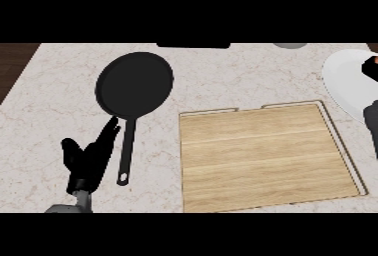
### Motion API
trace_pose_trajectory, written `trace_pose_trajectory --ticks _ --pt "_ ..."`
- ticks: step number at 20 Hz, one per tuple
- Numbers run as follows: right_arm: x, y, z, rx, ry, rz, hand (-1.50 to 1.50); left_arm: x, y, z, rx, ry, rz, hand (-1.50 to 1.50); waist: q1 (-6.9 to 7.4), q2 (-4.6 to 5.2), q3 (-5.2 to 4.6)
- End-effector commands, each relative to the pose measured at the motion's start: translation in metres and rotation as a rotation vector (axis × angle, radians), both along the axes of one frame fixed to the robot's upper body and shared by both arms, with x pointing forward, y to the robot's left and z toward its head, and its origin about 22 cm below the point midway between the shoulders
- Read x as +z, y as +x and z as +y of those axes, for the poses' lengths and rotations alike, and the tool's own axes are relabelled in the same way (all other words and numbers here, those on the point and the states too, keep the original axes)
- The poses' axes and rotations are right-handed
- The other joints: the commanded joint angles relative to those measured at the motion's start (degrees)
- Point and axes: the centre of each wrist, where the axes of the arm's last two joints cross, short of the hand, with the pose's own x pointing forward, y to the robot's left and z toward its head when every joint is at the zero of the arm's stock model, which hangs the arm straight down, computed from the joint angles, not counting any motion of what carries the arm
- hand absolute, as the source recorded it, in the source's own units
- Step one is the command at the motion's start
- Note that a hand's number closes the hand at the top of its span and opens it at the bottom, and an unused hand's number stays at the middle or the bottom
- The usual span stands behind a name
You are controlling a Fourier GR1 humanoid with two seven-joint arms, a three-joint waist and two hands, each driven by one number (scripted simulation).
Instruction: Pick the squash from the tray and place it in the plate
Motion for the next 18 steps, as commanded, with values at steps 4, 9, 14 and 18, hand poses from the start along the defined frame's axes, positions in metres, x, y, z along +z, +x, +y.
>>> trace_pose_trajectory --ticks 4,9,14,18 --pt "0.019 -0.021 -0.058 -0.033 0.007 -0.041 1.5 -0.014 -0.007 -0.006 -0.016 -0.019 0.058 0.0 0.12 0.35 -0.26" --pt "-0.022 -0.047 -0.082 -0.038 0.287 0.272 -1.5 -0.004 -0.001 -0.004 -0.019 -0.008 0.043 0.0 0.95 1.08 -0.2" --pt "-0.015 -0.046 -0.086 0.095 0.333 0.228 -1.5 -0.006 0.001 -0.006 -0.022 -0.026 0.044 0.0 1.43 1.17 -0.02" --pt "-0.018 -0.049 -0.087 0.164 0.309 0.103 -1.5 -0.009 -0.005 -0.004 -0.023 -0.013 0.059 0.0 1.22 1.05 0.08"
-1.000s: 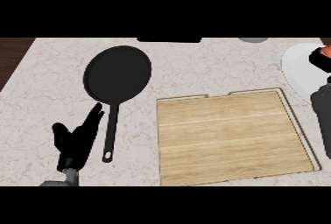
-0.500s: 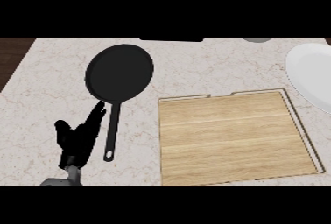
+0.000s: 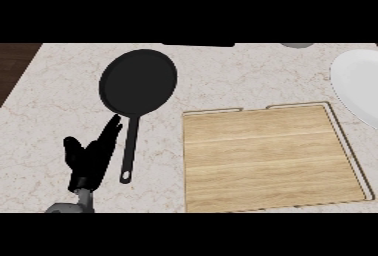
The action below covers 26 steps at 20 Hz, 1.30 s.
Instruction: Pick the squash from the tray and place it in the plate
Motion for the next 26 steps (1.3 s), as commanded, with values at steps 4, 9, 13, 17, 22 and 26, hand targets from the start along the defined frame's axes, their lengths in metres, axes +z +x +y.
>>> trace_pose_trajectory --ticks 4,9,13,17,22,26 --pt "-0.003 -0.006 -0.001 0.035 -0.046 -0.278 -1.5 -0.013 -0.012 -0.005 0.005 -0.026 0.05 0.0 -0.75 -0.17 -0.14" --pt "-0.003 -0.023 -0.022 0.008 0.008 -0.407 -1.5 -0.012 -0.008 -0.001 0.009 -0.009 0.063 0.0 -1.11 -0.34 -0.42" --pt "-0.022 -0.036 -0.025 0.066 0.083 -0.497 -1.5 -0.011 -0.004 -0.006 0.023 -0.013 0.086 0.0 -1.66 -0.59 -0.49" --pt "-0.037 -0.058 -0.038 0.18 0.146 -0.532 -1.5 -0.012 -0.012 0.007 0.014 -0.019 0.083 0.0 -2.38 -1.16 -0.69" --pt "-0.065 -0.082 -0.037 0.296 0.188 -0.501 -1.5 -0.014 -0.015 0.008 0.054 0.004 0.091 0.0 -3.26 -1.58 -0.85" --pt "-0.091 -0.09 -0.018 0.317 0.18 -0.396 -1.5 -0.034 -0.021 0.033 0.068 0.001 0.093 0.0 -3.72 -1.7 -0.97"
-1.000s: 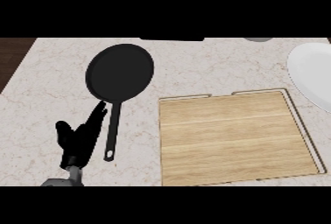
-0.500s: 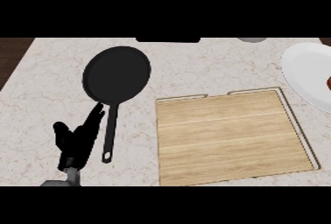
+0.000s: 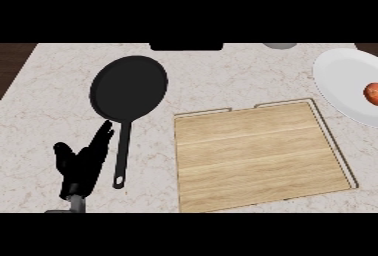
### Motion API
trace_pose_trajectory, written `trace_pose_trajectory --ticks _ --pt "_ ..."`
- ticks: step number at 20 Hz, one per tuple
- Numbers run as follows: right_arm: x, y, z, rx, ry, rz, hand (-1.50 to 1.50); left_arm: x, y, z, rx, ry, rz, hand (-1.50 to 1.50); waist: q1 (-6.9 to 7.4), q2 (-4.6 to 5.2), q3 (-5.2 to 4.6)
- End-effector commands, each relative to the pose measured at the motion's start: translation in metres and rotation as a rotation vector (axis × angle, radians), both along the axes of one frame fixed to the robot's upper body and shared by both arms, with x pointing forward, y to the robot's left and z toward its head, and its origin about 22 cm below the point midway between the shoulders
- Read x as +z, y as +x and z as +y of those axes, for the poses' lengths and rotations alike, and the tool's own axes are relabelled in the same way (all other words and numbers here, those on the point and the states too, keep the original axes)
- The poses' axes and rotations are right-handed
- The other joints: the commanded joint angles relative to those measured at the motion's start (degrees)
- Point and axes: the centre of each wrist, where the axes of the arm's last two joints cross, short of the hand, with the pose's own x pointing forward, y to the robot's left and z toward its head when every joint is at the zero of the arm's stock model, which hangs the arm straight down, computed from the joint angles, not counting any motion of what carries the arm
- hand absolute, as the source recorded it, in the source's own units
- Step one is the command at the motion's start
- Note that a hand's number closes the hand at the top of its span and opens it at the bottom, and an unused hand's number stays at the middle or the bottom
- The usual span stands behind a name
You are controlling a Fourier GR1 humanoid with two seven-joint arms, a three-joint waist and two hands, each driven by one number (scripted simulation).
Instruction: Pick the squash from the tray and place it in the plate
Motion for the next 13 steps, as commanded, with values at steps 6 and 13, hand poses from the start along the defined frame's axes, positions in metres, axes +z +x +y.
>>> trace_pose_trajectory --ticks 6,13 --pt "-0.025 -0.022 0.028 0.058 -0.029 0.111 -1.5 -0.017 0.007 -0.001 0.013 -0.002 0.075 0.0 -1.19 0.04 -0.46" --pt "-0.02 -0.053 0.05 0.069 -0.022 0.151 -1.5 -0.021 -0.001 -0.02 0.009 -0.015 0.054 0.0 -0.97 0.13 -0.42"
